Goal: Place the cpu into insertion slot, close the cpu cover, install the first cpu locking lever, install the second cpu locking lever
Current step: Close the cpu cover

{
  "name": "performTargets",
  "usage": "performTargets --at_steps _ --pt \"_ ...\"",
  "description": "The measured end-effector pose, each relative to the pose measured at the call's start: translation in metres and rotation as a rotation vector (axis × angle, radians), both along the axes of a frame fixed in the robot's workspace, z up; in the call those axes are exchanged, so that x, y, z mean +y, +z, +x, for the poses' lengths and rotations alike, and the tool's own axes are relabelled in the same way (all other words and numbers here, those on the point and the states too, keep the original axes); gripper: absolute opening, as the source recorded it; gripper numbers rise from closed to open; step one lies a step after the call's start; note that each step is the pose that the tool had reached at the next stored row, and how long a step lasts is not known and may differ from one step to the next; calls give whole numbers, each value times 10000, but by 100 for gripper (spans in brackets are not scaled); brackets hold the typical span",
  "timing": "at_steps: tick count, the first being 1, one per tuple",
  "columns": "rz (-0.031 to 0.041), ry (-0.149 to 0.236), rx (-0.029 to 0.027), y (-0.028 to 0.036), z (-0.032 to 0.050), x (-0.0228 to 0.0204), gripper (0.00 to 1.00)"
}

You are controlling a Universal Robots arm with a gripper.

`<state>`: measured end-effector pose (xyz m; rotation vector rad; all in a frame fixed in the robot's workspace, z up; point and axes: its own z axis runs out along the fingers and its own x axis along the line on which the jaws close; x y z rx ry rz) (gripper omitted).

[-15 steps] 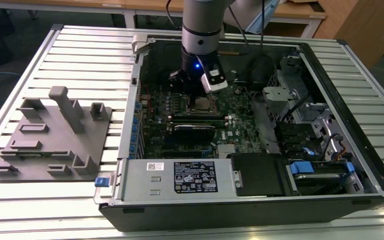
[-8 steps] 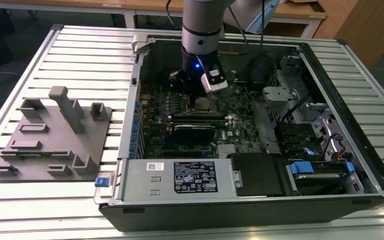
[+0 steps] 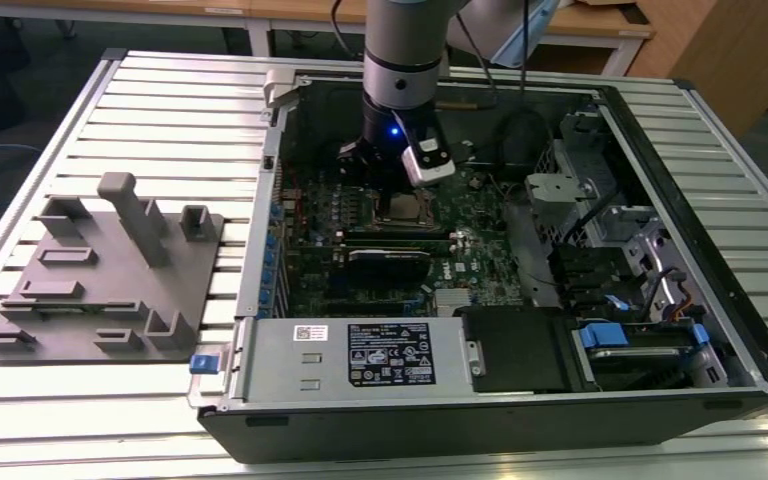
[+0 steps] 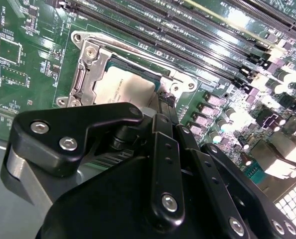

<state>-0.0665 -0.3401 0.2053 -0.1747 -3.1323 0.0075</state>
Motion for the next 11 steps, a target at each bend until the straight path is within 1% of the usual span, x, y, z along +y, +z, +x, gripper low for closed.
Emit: performTargets --at_steps 11 --pt "6 263 1 -14 -10 10 11"
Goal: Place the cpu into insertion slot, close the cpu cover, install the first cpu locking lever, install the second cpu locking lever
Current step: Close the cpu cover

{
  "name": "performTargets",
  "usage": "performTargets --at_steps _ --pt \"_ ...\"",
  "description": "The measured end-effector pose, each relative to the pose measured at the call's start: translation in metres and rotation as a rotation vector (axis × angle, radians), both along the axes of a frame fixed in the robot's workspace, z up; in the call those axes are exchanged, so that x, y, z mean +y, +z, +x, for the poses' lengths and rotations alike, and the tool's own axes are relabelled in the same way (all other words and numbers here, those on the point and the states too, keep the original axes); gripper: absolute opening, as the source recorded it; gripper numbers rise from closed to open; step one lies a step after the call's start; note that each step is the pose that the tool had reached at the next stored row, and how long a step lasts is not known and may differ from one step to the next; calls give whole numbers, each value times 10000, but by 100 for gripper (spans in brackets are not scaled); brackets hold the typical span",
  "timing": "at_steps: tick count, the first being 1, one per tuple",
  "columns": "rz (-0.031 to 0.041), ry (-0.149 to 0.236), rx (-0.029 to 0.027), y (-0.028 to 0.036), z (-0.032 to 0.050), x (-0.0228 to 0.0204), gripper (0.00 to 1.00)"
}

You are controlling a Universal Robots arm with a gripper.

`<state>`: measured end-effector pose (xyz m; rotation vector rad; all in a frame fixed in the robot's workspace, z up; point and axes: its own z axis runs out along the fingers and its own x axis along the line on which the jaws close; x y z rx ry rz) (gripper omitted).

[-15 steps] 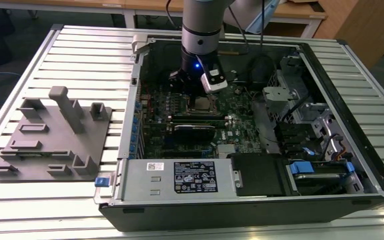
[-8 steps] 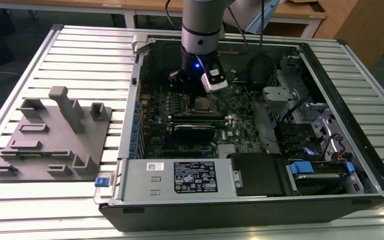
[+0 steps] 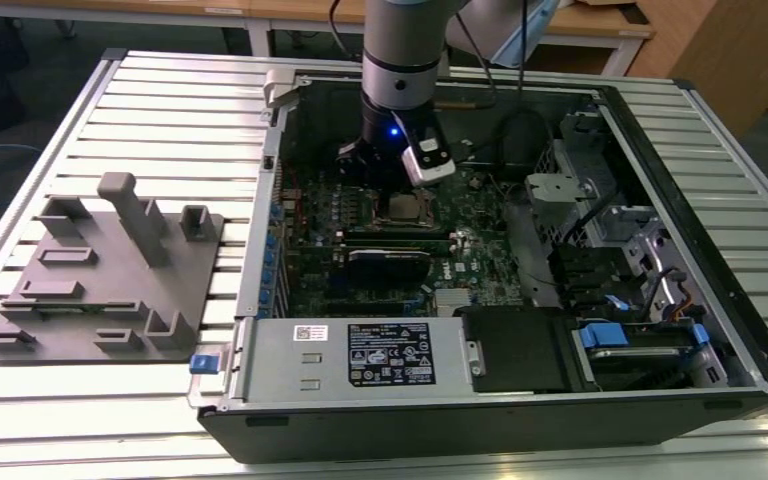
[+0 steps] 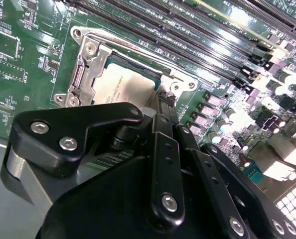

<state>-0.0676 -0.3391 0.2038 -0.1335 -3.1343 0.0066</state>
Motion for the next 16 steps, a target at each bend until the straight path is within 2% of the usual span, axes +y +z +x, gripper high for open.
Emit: performTargets --at_steps 7,10,16 --pt "1 134 -1 -1 0 0 11" --pt "0 553 0 -1 0 0 11" --pt "1 586 -1 -2 0 22 11"
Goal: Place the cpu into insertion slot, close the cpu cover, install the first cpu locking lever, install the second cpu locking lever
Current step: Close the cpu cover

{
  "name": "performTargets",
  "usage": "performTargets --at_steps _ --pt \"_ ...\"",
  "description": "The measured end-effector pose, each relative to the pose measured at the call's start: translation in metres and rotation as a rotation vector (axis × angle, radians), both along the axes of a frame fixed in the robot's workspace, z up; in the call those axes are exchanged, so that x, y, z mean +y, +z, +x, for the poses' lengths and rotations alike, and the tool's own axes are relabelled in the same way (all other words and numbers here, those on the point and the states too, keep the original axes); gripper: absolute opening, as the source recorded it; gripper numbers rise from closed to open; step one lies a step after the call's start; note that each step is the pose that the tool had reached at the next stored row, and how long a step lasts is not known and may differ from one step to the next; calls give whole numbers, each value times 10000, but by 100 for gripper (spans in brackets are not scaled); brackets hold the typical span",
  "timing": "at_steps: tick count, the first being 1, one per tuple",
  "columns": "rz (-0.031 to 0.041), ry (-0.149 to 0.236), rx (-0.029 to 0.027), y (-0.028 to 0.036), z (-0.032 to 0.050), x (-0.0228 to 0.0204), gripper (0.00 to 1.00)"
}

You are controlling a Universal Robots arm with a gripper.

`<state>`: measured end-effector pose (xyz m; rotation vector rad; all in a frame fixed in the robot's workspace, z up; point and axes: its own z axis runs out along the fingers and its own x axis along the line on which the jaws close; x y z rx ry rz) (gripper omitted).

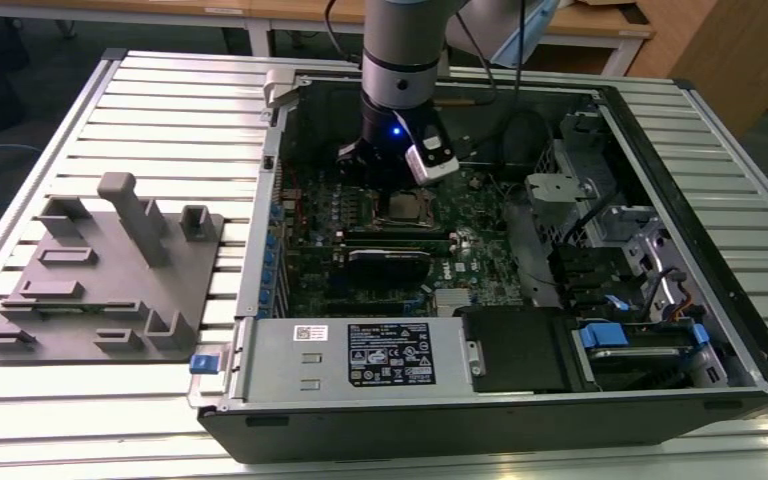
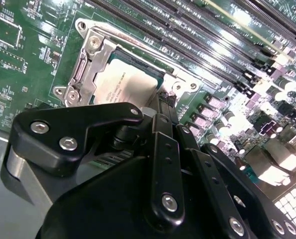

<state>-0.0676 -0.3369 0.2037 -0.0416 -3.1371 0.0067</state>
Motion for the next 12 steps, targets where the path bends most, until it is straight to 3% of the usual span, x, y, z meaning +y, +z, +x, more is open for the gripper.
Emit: performTargets --at_steps 12 --pt "1 1 -1 -17 -3 8 11"
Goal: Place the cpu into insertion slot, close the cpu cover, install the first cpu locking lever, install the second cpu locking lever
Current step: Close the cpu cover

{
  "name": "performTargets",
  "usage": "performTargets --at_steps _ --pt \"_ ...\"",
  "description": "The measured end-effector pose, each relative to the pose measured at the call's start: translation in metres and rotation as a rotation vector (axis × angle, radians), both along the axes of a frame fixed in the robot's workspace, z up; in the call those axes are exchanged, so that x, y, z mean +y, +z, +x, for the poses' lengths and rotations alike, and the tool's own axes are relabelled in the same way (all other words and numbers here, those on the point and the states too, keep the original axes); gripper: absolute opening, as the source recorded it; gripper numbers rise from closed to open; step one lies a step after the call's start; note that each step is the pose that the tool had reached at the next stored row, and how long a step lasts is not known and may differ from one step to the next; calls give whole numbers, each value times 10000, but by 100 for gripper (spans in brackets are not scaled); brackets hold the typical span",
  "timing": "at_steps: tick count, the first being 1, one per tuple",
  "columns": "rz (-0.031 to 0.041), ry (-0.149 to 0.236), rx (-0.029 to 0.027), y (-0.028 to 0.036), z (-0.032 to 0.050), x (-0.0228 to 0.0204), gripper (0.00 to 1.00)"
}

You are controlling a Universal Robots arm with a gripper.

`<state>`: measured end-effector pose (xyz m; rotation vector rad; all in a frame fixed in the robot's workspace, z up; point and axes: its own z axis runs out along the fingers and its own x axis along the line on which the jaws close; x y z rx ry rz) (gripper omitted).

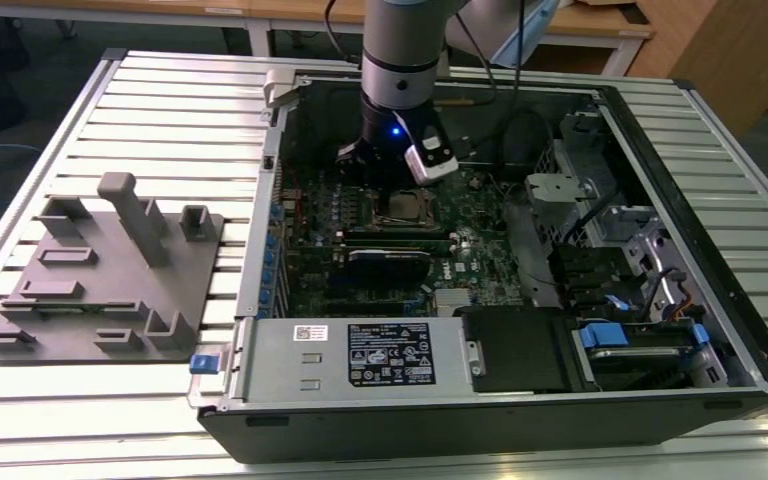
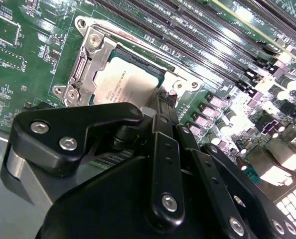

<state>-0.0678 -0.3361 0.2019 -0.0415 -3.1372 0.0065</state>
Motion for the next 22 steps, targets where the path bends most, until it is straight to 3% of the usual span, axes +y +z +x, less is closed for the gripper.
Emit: performTargets --at_steps 22 --pt "-4 -1 2 -45 -1 0 11"
